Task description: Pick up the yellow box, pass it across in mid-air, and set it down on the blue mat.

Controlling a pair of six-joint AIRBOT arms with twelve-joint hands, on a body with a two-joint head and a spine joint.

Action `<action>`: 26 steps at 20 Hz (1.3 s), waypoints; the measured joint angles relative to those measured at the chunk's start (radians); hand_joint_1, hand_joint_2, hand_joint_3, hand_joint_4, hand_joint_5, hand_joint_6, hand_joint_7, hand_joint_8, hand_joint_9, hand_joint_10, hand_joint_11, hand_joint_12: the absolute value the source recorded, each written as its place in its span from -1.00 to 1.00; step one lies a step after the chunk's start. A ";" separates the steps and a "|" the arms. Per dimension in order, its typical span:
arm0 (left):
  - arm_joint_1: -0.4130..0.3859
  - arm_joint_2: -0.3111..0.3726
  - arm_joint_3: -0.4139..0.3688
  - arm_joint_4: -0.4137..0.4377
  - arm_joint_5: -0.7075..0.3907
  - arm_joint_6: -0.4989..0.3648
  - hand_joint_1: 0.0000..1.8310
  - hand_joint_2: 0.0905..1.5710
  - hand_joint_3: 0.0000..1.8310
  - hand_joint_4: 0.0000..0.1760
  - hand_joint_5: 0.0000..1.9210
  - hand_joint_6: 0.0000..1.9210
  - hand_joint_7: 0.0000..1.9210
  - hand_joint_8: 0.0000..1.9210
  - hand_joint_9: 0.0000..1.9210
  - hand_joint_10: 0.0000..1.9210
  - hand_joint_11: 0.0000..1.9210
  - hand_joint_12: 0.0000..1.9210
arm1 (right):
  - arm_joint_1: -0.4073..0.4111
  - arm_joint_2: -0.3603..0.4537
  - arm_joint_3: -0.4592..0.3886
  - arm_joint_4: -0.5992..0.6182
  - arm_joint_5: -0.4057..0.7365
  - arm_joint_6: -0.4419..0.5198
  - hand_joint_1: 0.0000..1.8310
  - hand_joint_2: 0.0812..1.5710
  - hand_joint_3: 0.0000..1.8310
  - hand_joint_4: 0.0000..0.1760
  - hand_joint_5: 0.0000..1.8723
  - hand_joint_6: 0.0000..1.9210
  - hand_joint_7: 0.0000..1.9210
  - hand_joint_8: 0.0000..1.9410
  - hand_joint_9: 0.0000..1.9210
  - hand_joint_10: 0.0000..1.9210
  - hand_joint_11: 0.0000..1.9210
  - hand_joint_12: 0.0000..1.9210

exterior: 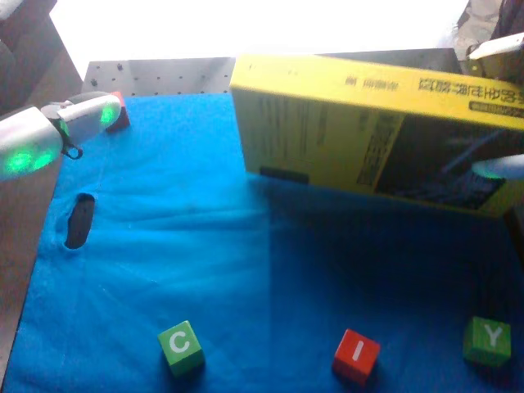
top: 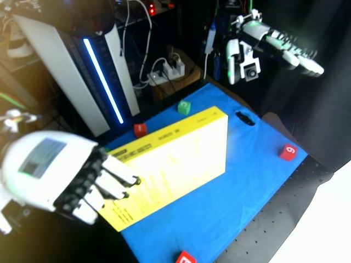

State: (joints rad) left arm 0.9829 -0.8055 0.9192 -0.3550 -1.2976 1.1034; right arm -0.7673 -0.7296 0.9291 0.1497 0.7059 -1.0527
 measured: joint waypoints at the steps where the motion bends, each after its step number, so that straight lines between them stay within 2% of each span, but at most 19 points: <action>1: 0.000 0.000 0.000 -0.001 -0.001 0.000 -0.44 0.48 -0.99 0.67 -1.00 -1.00 -1.00 -1.00 -1.00 -1.00 -1.00 -1.00 | -0.004 -0.007 0.013 0.013 -0.005 0.003 0.22 0.70 -1.00 -1.00 -0.41 0.67 -0.24 0.64 -0.26 0.89 -0.16 1.00; 2: 0.000 0.000 0.000 -0.001 -0.003 0.000 -0.48 0.47 -0.99 0.74 -1.00 -1.00 -1.00 -1.00 -1.00 -1.00 -1.00 -1.00 | -0.004 -0.015 0.026 0.022 -0.013 0.012 0.25 0.68 -1.00 -1.00 -0.49 0.61 -0.22 0.61 -0.24 0.78 -0.17 1.00; 3: 0.000 0.000 0.000 0.000 -0.003 0.000 -0.52 0.48 -0.99 0.71 -1.00 -1.00 -1.00 -1.00 -1.00 -1.00 -1.00 -1.00 | -0.003 -0.017 0.034 0.023 -0.020 0.010 -0.04 0.59 -1.00 -1.00 -0.70 -0.13 -0.48 -0.04 -0.52 0.29 -0.64 0.88; 4: 0.000 0.000 0.000 0.003 -0.006 0.000 -0.57 0.48 -0.99 0.73 -1.00 -1.00 -1.00 -1.00 -1.00 -1.00 -1.00 -1.00 | -0.003 -0.017 0.037 0.027 -0.031 0.010 -0.17 0.57 -1.00 -1.00 -0.81 -0.60 -0.61 -0.58 -0.65 -0.15 -0.89 0.71; 5: 0.000 0.000 0.000 -0.001 -0.007 0.000 -0.59 0.48 -0.99 0.76 -1.00 -1.00 -1.00 -1.00 -1.00 -1.00 -1.00 -1.00 | -0.004 -0.017 0.039 0.032 -0.047 0.008 -0.26 0.56 -1.00 -1.00 -0.86 -0.85 -0.66 -0.86 -0.71 -0.44 -0.98 0.57; 6: 0.000 0.000 0.000 -0.006 -0.009 0.000 -0.60 0.48 -0.99 0.81 -1.00 -1.00 -1.00 -1.00 -1.00 -1.00 -1.00 -1.00 | -0.004 -0.019 0.044 0.029 -0.054 0.007 -0.29 0.55 -1.00 -1.00 -0.90 -0.96 -0.73 -0.96 -0.73 -0.58 -1.00 0.53; 7: 0.000 0.000 0.000 -0.007 -0.010 0.000 -0.63 0.48 -0.99 0.90 -1.00 -1.00 -1.00 -1.00 -1.00 -1.00 -1.00 -1.00 | -0.004 -0.019 0.045 0.029 -0.060 0.007 -0.36 0.54 -1.00 -0.99 -0.98 -0.99 -0.93 -0.99 -0.83 -0.66 -1.00 0.53; 8: 0.002 0.000 0.000 -0.007 -0.010 0.000 -0.63 0.49 -0.99 0.78 -1.00 -1.00 -1.00 -1.00 -1.00 -1.00 -1.00 -1.00 | -0.004 -0.019 0.048 0.026 -0.066 0.006 -0.41 0.48 -1.00 -0.58 -1.00 -1.00 -0.99 -1.00 -0.93 -0.77 -1.00 0.42; 10: 0.007 0.000 0.000 -0.006 -0.010 0.000 -0.61 0.51 -0.99 0.52 -1.00 -1.00 -1.00 -1.00 -1.00 -1.00 -1.00 -1.00 | -0.004 -0.019 0.050 0.026 -0.069 0.006 -0.36 0.46 -1.00 -0.38 -1.00 -1.00 -1.00 -1.00 -0.99 -0.98 -1.00 0.09; 11: 0.007 0.000 0.000 -0.007 -0.010 0.000 -0.60 0.50 -0.99 0.57 -1.00 -1.00 -1.00 -1.00 -1.00 -1.00 -1.00 -1.00 | -0.004 -0.019 0.053 0.026 -0.071 0.005 -0.38 0.46 -1.00 -0.08 -1.00 -1.00 -1.00 -1.00 -1.00 -1.00 -1.00 -0.01; 12: 0.007 0.000 0.000 -0.006 -0.011 0.000 -0.59 0.49 -1.00 0.62 -1.00 -1.00 -1.00 -1.00 -1.00 -1.00 -1.00 -1.00 | -0.004 -0.019 0.056 0.026 -0.072 0.005 -0.40 0.47 -1.00 -0.10 -1.00 -1.00 -1.00 -1.00 -1.00 -1.00 -1.00 -0.02; 13: 0.007 0.000 0.000 -0.006 -0.011 0.000 -0.60 0.49 -1.00 0.59 -1.00 -1.00 -1.00 -1.00 -1.00 -1.00 -1.00 -1.00 | -0.004 -0.019 0.059 0.025 -0.073 0.005 -0.45 0.48 -0.99 -0.12 -1.00 -1.00 -1.00 -1.00 -1.00 -1.00 -1.00 -0.75; 14: 0.008 0.000 0.000 -0.007 -0.010 0.000 -0.60 0.49 -1.00 0.73 -1.00 -1.00 -1.00 -1.00 -1.00 -1.00 -1.00 -1.00 | -0.004 -0.019 0.066 0.018 -0.075 0.005 -0.49 0.45 -1.00 0.03 -1.00 -1.00 -1.00 -1.00 -1.00 -1.00 -1.00 -0.95; 15: 0.008 0.000 0.000 -0.007 -0.011 0.000 -0.60 0.49 -1.00 0.91 -1.00 -1.00 -1.00 -1.00 -1.00 -1.00 -1.00 -1.00 | -0.004 -0.019 0.073 0.018 -0.077 0.005 -0.52 0.43 -1.00 0.14 -1.00 -1.00 -1.00 -1.00 -1.00 -1.00 -1.00 -0.99; 19: 0.011 0.000 0.000 -0.009 -0.014 0.000 -0.63 0.51 -0.99 0.88 -1.00 -1.00 -1.00 -1.00 -1.00 -1.00 -1.00 -1.00 | 0.017 -0.019 0.089 0.023 -0.100 0.000 -0.59 0.40 -1.00 0.76 -1.00 -1.00 -1.00 -1.00 -1.00 -1.00 -1.00 -1.00; 23: 0.021 0.000 0.000 -0.013 -0.023 0.000 -0.65 0.48 -1.00 0.76 -1.00 -1.00 -1.00 -1.00 -1.00 -1.00 -1.00 -1.00 | 0.040 -0.021 0.090 0.013 -0.113 -0.020 -0.54 0.40 -1.00 0.76 -1.00 -1.00 -1.00 -1.00 -1.00 -1.00 -1.00 -1.00; 24: 0.021 0.000 0.000 -0.016 -0.018 0.000 -0.64 0.49 -1.00 0.53 -1.00 -1.00 -1.00 -1.00 -1.00 -1.00 -1.00 -1.00 | 0.049 -0.021 0.090 0.008 -0.114 -0.021 -0.53 0.38 -1.00 0.81 -1.00 -1.00 -1.00 -1.00 -1.00 -1.00 -1.00 -1.00; 25: 0.021 0.000 0.000 -0.017 -0.021 0.000 -0.62 0.49 -1.00 0.71 -1.00 -1.00 -1.00 -1.00 -1.00 -1.00 -1.00 -1.00 | 0.067 -0.021 0.090 -0.003 -0.118 -0.021 -0.53 0.35 -1.00 0.60 -1.00 -1.00 -1.00 -1.00 -1.00 -1.00 -1.00 -1.00; 26: 0.021 0.000 0.000 -0.016 -0.021 0.000 -0.62 0.49 -1.00 0.71 -1.00 -1.00 -1.00 -1.00 -1.00 -1.00 -1.00 -1.00 | 0.074 -0.021 0.089 -0.006 -0.116 -0.021 -0.53 0.35 -1.00 0.60 -1.00 -1.00 -1.00 -1.00 -1.00 -1.00 -1.00 -1.00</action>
State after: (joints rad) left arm 1.0035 -0.8055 0.9192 -0.3706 -1.3190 1.1034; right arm -0.6930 -0.7506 1.0183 0.1436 0.5900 -1.0733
